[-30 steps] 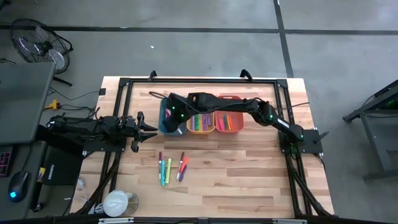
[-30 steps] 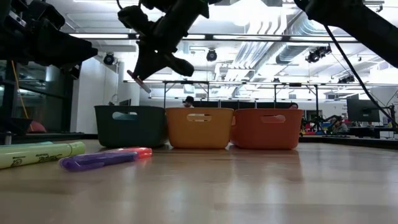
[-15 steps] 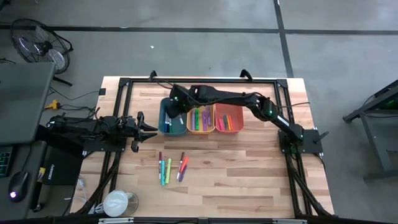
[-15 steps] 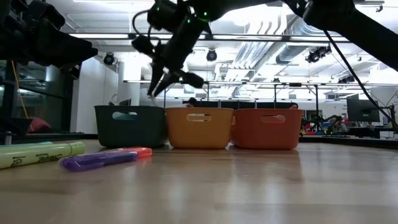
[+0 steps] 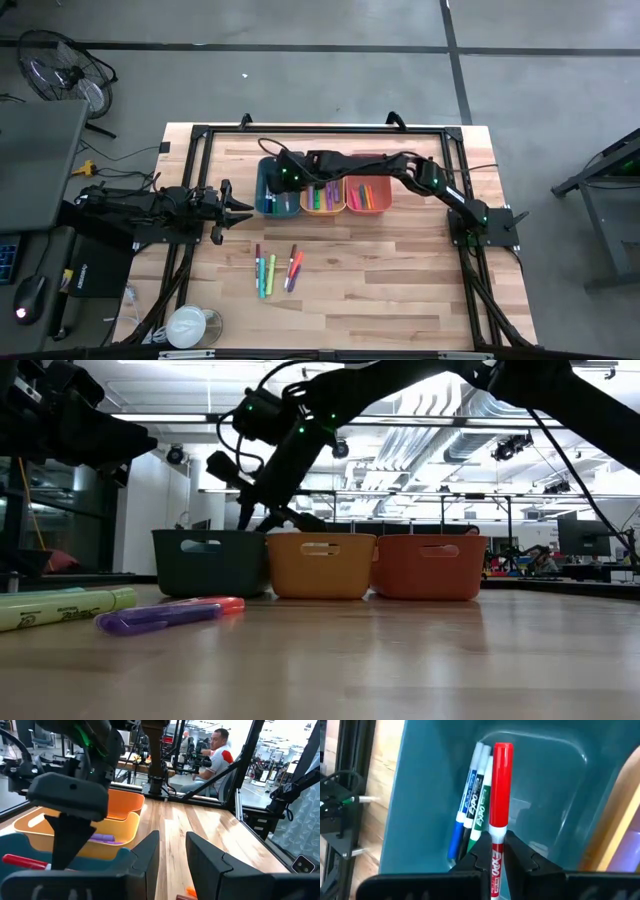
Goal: Pick & Place Markers
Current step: Put the red marker pen into the blue bin, then put the violet pen into the orange bin
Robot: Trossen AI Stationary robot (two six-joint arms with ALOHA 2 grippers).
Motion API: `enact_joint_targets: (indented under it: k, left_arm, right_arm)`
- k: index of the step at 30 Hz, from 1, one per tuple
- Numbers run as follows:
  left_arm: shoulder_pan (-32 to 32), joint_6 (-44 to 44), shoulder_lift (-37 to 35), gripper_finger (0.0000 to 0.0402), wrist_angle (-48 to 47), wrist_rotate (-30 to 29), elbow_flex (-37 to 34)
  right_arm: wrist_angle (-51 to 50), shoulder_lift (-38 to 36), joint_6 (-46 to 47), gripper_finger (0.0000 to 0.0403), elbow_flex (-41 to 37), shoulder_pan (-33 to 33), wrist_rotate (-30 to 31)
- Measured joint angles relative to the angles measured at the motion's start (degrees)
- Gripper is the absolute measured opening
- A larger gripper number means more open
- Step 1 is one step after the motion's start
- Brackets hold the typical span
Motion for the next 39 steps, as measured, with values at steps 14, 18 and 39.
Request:
enact_joint_targets:
  k: [14,18,39]
  left_arm:
    - [-0.01,0.02,0.0,0.0094,0.01,0.0,0.02]
    - [-0.01,0.0,0.02,0.0094,0.01,0.0,0.0]
    - [0.0,0.0,0.02,0.0094,-0.01,0.09,0.0]
  right_arm:
    - [2.49,-0.01,-4.53,0.0081,-1.42,0.48,-1.38]
    - [3.07,-0.01,-4.53,0.0106,-1.4,0.52,-2.29]
    - [-11.17,-9.45,-31.83,0.013,-1.38,4.87,3.8]
